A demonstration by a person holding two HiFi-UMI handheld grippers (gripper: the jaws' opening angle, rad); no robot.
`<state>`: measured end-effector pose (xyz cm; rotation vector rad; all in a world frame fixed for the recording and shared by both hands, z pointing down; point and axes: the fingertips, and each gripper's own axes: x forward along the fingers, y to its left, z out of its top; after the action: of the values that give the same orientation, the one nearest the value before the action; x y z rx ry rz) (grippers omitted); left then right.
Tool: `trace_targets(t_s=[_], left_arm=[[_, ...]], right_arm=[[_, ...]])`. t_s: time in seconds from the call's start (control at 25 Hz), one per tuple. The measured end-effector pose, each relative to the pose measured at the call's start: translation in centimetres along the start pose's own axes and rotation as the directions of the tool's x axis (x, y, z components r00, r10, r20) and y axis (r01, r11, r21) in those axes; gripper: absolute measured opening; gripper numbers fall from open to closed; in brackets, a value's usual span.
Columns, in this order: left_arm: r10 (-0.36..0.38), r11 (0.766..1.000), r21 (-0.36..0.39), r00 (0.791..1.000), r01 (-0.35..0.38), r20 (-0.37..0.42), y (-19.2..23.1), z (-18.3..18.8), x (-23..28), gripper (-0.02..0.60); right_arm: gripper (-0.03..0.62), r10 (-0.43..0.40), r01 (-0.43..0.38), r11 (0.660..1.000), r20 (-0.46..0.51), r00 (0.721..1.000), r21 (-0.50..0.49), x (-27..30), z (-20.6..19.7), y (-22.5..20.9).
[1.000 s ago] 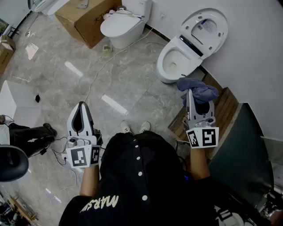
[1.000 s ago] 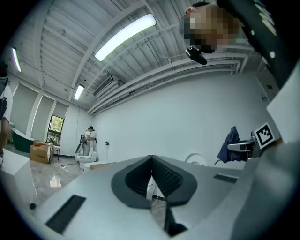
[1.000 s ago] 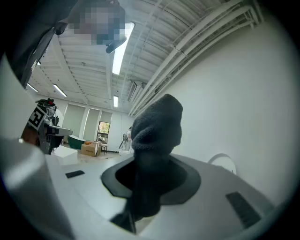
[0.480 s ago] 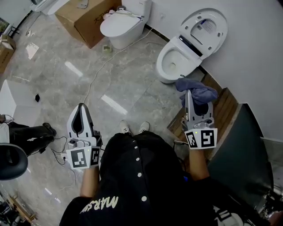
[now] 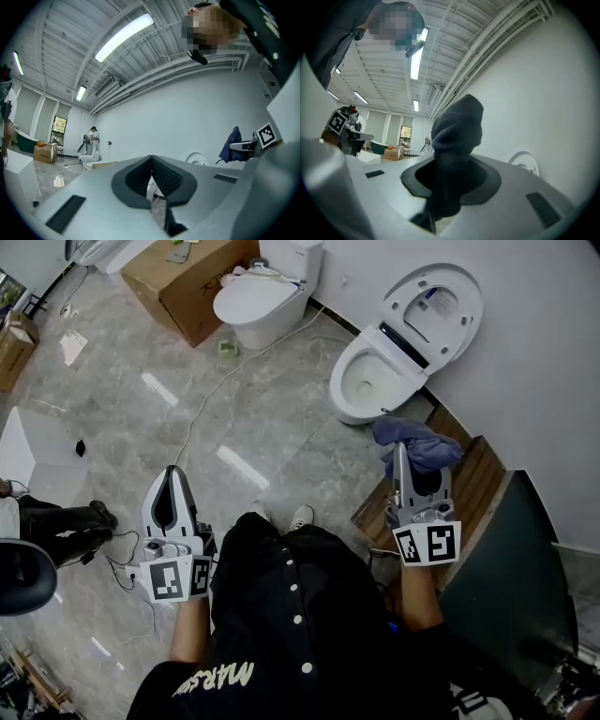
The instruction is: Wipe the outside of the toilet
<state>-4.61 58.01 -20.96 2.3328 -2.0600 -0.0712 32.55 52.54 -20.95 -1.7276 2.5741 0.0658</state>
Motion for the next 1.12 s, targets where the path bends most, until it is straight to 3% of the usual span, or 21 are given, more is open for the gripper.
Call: trace_targets(t_s=[0.48,0.76,1.12], left_arm=[[0.007,1.0,-0.025,1.0,-0.008,-0.012,0.0,-2.3,3.3,0.01],[-0.03,0.999,-0.039,1.0,0.031,0.004,2.9,-2.8,10.0,0.01],[-0.055,0.997,-0.055,0.998,0.054,-0.017,9.2,-3.1,21.3,0.009]], right_arm=[[0.107,0.006,-0.006,1.0,-0.011,1.0,-0.003,2.8,-1.5,-1.7],[0.107,-0.031,0.03,0.999,-0.026,0.999,-0.02,8.0,-2.0,-2.4],[0.109,-0.066,0.064,0.997,-0.057,0.996,-0.032,19.6,-2.8,-2.5]])
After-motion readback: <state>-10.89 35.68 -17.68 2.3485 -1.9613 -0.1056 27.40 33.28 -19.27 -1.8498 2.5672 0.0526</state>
